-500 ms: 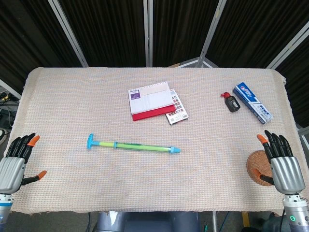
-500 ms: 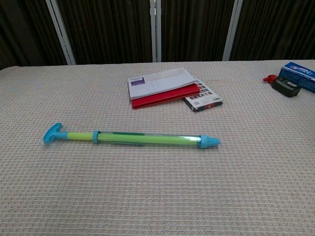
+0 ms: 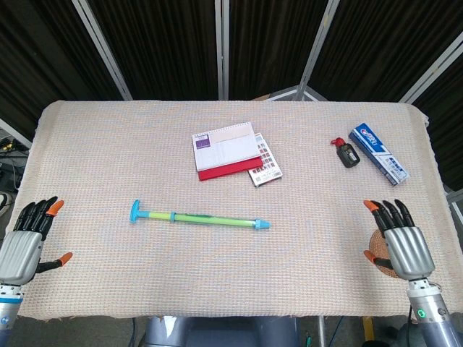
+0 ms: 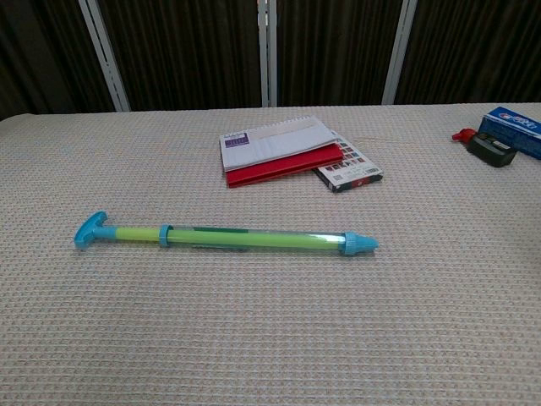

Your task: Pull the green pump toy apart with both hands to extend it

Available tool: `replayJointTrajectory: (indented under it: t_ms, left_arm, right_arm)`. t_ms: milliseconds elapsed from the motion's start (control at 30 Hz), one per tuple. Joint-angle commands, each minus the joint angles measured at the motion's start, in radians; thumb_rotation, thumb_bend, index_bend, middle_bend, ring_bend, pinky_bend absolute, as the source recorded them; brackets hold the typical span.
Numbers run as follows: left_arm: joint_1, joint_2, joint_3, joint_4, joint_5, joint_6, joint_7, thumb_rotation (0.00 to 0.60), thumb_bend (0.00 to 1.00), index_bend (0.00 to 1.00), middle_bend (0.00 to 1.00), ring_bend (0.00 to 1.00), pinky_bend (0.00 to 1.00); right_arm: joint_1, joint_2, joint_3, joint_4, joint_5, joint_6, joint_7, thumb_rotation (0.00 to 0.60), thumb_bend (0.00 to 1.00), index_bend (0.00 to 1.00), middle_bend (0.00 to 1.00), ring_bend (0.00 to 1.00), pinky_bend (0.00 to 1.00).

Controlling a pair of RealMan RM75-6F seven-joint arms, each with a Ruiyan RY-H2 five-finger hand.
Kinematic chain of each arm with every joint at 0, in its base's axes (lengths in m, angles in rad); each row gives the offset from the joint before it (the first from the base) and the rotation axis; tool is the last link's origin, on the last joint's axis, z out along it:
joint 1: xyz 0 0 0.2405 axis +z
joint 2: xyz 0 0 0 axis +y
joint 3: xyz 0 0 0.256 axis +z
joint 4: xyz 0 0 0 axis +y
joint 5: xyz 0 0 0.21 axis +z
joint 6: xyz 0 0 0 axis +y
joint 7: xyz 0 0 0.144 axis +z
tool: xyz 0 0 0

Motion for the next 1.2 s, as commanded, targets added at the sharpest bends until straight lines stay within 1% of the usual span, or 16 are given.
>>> replayJointTrajectory:
  t_ms: [33,100,133,200,233,300,333,367,467,567,700,867,1033,1200]
  left_arm:
    - [-0.005,-0.001,-0.008,0.004,-0.014,-0.011,0.01,0.6,0.0,0.0,0.0,0.0,0.0]
    - [-0.005,-0.003,-0.01,0.006,-0.02,-0.015,0.015,0.6,0.0,0.0,0.0,0.0,0.0]
    - [-0.005,-0.004,-0.01,0.006,-0.022,-0.016,0.017,0.6,0.0,0.0,0.0,0.0,0.0]
    - [-0.005,-0.007,-0.012,0.01,-0.029,-0.022,0.023,0.6,0.0,0.0,0.0,0.0,0.0]
    - [-0.006,-0.009,-0.013,0.012,-0.032,-0.025,0.027,0.6,0.0,0.0,0.0,0.0,0.0]
    - [-0.007,-0.013,-0.015,0.016,-0.042,-0.033,0.036,0.6,0.0,0.0,0.0,0.0,0.0]
    - [-0.008,-0.015,-0.017,0.019,-0.047,-0.037,0.04,0.6,0.0,0.0,0.0,0.0,0.0]
    - [-0.01,-0.018,-0.018,0.023,-0.056,-0.045,0.044,0.6,0.0,0.0,0.0,0.0,0.0]
    - [-0.014,-0.024,-0.021,0.028,-0.067,-0.057,0.053,0.6,0.0,0.0,0.0,0.0,0.0]
    - [-0.015,-0.028,-0.022,0.032,-0.071,-0.064,0.057,0.6,0.0,0.0,0.0,0.0,0.0]
    - [-0.018,-0.033,-0.025,0.039,-0.081,-0.073,0.064,0.6,0.0,0.0,0.0,0.0,0.0]
    - [-0.021,-0.037,-0.029,0.047,-0.094,-0.085,0.066,0.6,0.0,0.0,0.0,0.0,0.0]
    - [-0.022,-0.039,-0.03,0.048,-0.097,-0.088,0.067,0.6,0.0,0.0,0.0,0.0,0.0]
    - [-0.022,-0.039,-0.03,0.049,-0.099,-0.091,0.069,0.6,0.0,0.0,0.0,0.0,0.0]
  right_arm:
    - [0.136,-0.011,0.054,-0.054,0.098,-0.226,0.023,0.6,0.0,0.0,0.87,0.93,0.85]
    - [0.178,-0.018,0.074,-0.074,0.146,-0.299,0.022,0.6,0.0,0.0,0.94,0.99,0.97]
    - [0.193,-0.024,0.082,-0.078,0.164,-0.323,0.019,0.6,0.0,0.0,0.97,1.0,1.0]
    - [0.244,-0.057,0.106,-0.086,0.227,-0.395,-0.003,0.6,0.0,0.01,0.99,1.0,1.0]
    - [0.264,-0.073,0.115,-0.087,0.255,-0.423,-0.015,0.6,0.0,0.04,1.0,1.0,1.0]
    - [0.309,-0.111,0.129,-0.091,0.32,-0.475,-0.061,0.6,0.0,0.1,1.0,1.0,1.0]
    - [0.328,-0.128,0.134,-0.091,0.342,-0.49,-0.089,0.6,0.0,0.15,1.0,1.0,1.0]
    - [0.361,-0.164,0.139,-0.09,0.363,-0.506,-0.139,0.6,0.0,0.2,1.0,1.0,1.0]
    - [0.412,-0.244,0.153,-0.065,0.449,-0.502,-0.253,0.6,0.0,0.3,1.0,1.0,1.0]
    - [0.444,-0.292,0.16,-0.047,0.517,-0.496,-0.319,0.6,0.02,0.35,1.0,1.0,1.0]
    - [0.492,-0.372,0.17,-0.013,0.633,-0.479,-0.397,0.6,0.06,0.37,1.0,1.0,1.0]
    - [0.546,-0.471,0.16,0.074,0.721,-0.448,-0.491,0.6,0.08,0.38,1.0,1.0,1.0]
    - [0.569,-0.508,0.163,0.104,0.757,-0.432,-0.514,0.6,0.09,0.39,1.0,1.0,1.0]
    - [0.591,-0.528,0.173,0.109,0.785,-0.425,-0.53,0.6,0.11,0.4,1.0,1.0,1.0]
